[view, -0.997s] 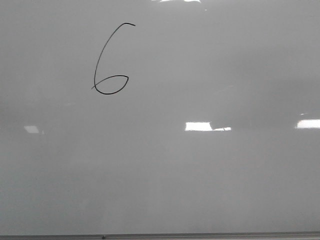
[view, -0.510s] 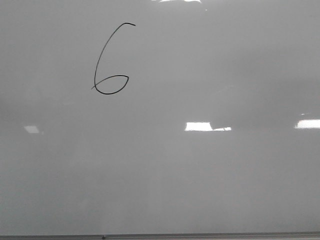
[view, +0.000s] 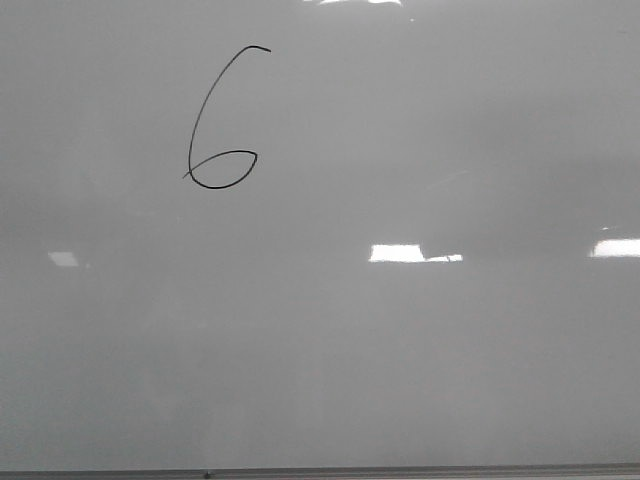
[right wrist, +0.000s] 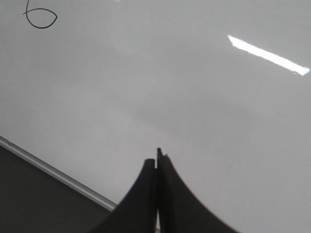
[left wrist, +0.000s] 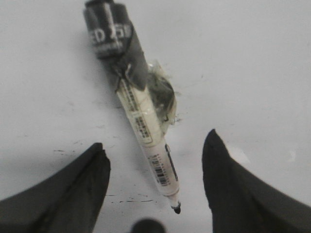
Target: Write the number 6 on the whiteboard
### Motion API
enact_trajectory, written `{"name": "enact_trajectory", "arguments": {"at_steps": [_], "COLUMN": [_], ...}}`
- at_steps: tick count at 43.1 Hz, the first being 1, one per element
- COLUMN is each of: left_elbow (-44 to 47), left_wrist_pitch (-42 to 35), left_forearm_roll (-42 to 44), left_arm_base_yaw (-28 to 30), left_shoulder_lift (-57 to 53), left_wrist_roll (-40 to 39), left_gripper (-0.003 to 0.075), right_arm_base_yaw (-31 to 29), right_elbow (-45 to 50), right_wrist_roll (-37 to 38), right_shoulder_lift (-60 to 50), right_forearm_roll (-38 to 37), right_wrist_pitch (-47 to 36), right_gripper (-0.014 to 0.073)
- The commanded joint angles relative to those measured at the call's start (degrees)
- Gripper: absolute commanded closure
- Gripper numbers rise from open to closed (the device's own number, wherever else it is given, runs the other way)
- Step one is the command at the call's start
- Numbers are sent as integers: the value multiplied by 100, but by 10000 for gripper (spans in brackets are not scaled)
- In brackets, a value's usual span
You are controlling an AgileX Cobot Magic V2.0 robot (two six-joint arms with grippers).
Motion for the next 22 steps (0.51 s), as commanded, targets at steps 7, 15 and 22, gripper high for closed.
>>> {"name": "enact_trajectory", "arguments": {"at_steps": [7,15,22], "left_elbow": [73,486,831], "left_wrist_pitch": [260,436,884], "left_forearm_roll": [99,124,124], "left_arm_base_yaw": [-168,-709,-1231], "left_shoulder_lift": [-1848,-3341,-4458], "left_wrist_roll": [-20,-20,-20], "left_gripper": [315,470,684], "right_arm_base_yaw": [-193,-586,-609], "right_elbow": [-144,96,587], "right_wrist_roll": [553,770,774], "right_shoulder_lift": [-208,-666,-1410], "right_forearm_roll": [-58,-68,17], "right_wrist_pitch": [-522,-721,-1144], "right_gripper": [654,652,652]}}
